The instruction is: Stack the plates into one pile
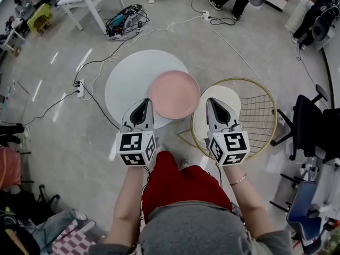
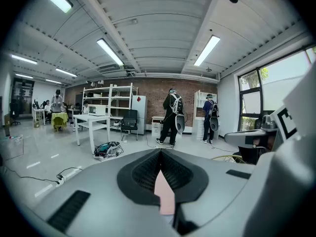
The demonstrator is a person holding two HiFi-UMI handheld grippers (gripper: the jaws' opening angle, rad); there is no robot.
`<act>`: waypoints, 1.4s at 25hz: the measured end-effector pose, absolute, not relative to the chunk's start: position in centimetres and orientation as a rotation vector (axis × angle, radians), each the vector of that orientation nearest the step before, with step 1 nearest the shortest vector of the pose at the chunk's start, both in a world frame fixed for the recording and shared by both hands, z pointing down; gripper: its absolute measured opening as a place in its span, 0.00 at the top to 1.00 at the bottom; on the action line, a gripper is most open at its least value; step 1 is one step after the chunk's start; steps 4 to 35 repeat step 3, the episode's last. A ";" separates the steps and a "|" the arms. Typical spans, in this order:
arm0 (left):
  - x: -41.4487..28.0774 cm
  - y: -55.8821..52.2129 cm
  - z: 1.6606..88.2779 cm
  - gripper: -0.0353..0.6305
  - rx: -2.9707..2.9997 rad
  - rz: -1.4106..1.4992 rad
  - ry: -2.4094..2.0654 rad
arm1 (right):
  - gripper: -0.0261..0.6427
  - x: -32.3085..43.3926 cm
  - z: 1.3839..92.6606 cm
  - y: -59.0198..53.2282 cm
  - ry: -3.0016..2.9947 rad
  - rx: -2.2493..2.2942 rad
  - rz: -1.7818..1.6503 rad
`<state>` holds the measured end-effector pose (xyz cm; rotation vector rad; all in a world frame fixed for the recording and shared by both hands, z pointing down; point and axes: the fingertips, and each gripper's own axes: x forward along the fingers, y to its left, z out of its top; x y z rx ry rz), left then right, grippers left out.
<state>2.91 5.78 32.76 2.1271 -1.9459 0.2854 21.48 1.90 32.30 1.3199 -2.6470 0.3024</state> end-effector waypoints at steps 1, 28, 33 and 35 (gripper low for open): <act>2.9 6.1 32.7 0.93 2.126 0.288 -1.948 | 0.92 21.4 32.2 2.1 -2.650 1.316 0.300; 3.0 6.6 32.7 0.93 2.122 0.292 -1.950 | 0.92 21.4 32.1 2.5 -2.656 1.310 0.297; 3.0 6.6 32.7 0.93 2.122 0.292 -1.950 | 0.92 21.4 32.1 2.5 -2.656 1.310 0.297; 3.0 6.6 32.7 0.93 2.122 0.292 -1.950 | 0.92 21.4 32.1 2.5 -2.656 1.310 0.297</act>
